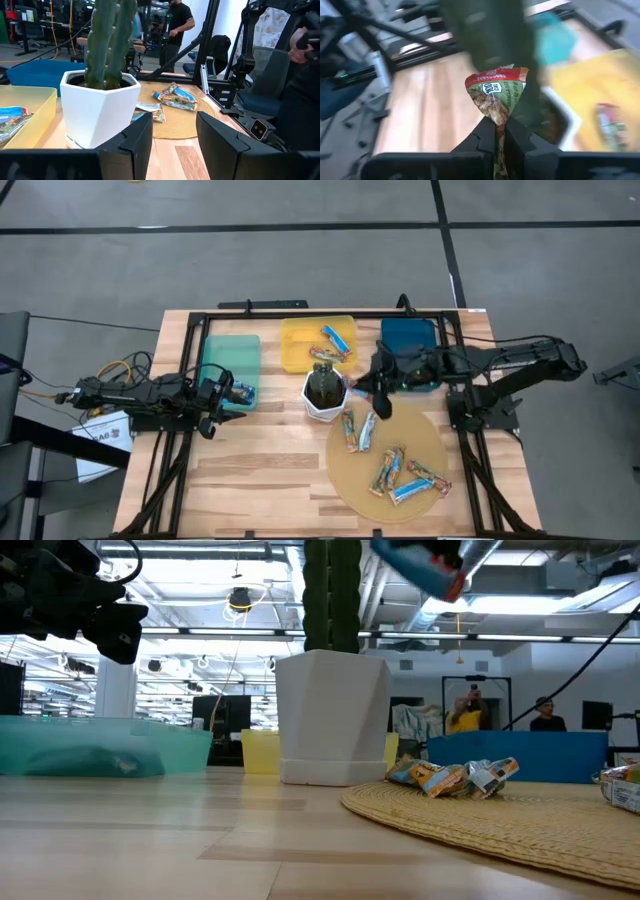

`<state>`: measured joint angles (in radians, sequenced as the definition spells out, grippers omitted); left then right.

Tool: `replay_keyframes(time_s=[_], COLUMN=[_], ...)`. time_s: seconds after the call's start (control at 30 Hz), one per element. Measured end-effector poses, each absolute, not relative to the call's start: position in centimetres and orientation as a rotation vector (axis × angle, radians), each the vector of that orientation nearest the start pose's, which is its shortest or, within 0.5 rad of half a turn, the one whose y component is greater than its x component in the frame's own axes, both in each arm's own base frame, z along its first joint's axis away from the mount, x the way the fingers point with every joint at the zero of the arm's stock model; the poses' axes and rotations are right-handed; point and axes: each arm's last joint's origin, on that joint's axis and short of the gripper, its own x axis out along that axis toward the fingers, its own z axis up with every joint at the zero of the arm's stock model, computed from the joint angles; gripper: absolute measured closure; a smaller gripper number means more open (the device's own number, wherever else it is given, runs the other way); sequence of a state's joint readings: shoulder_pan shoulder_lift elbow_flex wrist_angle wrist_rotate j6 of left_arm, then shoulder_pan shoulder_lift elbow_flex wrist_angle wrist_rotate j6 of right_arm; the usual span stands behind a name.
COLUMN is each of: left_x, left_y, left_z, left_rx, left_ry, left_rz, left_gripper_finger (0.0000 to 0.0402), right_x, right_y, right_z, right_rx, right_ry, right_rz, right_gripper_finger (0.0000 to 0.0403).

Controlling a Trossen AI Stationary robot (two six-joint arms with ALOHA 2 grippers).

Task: Pick and place Granola Bars by type
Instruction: Put the red granola bar into the yellow bin

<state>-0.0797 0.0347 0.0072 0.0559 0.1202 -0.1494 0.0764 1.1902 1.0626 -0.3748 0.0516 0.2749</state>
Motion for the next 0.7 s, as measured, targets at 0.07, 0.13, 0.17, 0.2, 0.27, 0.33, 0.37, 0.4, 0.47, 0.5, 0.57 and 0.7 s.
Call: replay_keyframes(time_s=[0.07,0.13,0.17,0.2,0.27,0.33,0.37,0.4,0.47,0.5,0.57,0.7], left_x=[9.9,9.9,9.9,9.9,9.9,9.9,9.9,9.9,9.9,9.9,9.9,9.9], left_y=[-1.1,-1.1,-1.1,-1.1,-1.1,-1.1,-1.1,-1.1,-1.1,-1.1,-1.1,-1.1], left_z=[16.9,16.9,16.9,16.9,16.9,16.9,16.9,16.9,16.9,16.9,16.9,16.9], left_rx=[-0.148,-0.148,-0.149,-0.149,-0.148,-0.148,-0.148,-0.148,-0.149,-0.149,-0.148,-0.149], left_ry=[-0.013,-0.013,-0.013,-0.013,-0.013,-0.013,-0.013,-0.013,-0.013,-0.014,-0.013,-0.013], left_rz=[-0.202,-0.202,-0.202,-0.202,-0.202,-0.202,-0.201,-0.202,-0.202,-0.202,-0.202,-0.202], left_gripper_finger=[0.0257,0.0257,0.0257,0.0257,0.0257,0.0257,0.0257,0.0257,0.0257,0.0257,0.0257,0.0257], right_x=[25.7,25.7,25.7,25.6,25.5,25.3,25.1,25.1,25.0,24.8,24.8,24.7], right_y=[0.5,-0.9,-1.7,-2.4,-4.0,-5.4,-6.2,-6.8,-8.1,-8.7,-9.8,-11.2], right_z=[33.0,33.0,33.0,33.1,33.1,33.2,33.3,33.3,33.3,33.4,33.7,34.0], right_rx=[0.228,0.221,0.225,0.232,0.246,0.258,0.263,0.268,0.263,0.264,0.266,0.274], right_ry=[0.495,0.490,0.487,0.483,0.470,0.450,0.438,0.429,0.410,0.399,0.348,0.284], right_rz=[-0.089,-0.138,-0.165,-0.194,-0.252,-0.308,-0.335,-0.360,-0.402,-0.424,-0.459,-0.503], right_gripper_finger=[0.0395,0.0395,0.0395,0.0394,0.0394,0.0394,0.0395,0.0395,0.0394,0.0394,0.0394,0.0395])
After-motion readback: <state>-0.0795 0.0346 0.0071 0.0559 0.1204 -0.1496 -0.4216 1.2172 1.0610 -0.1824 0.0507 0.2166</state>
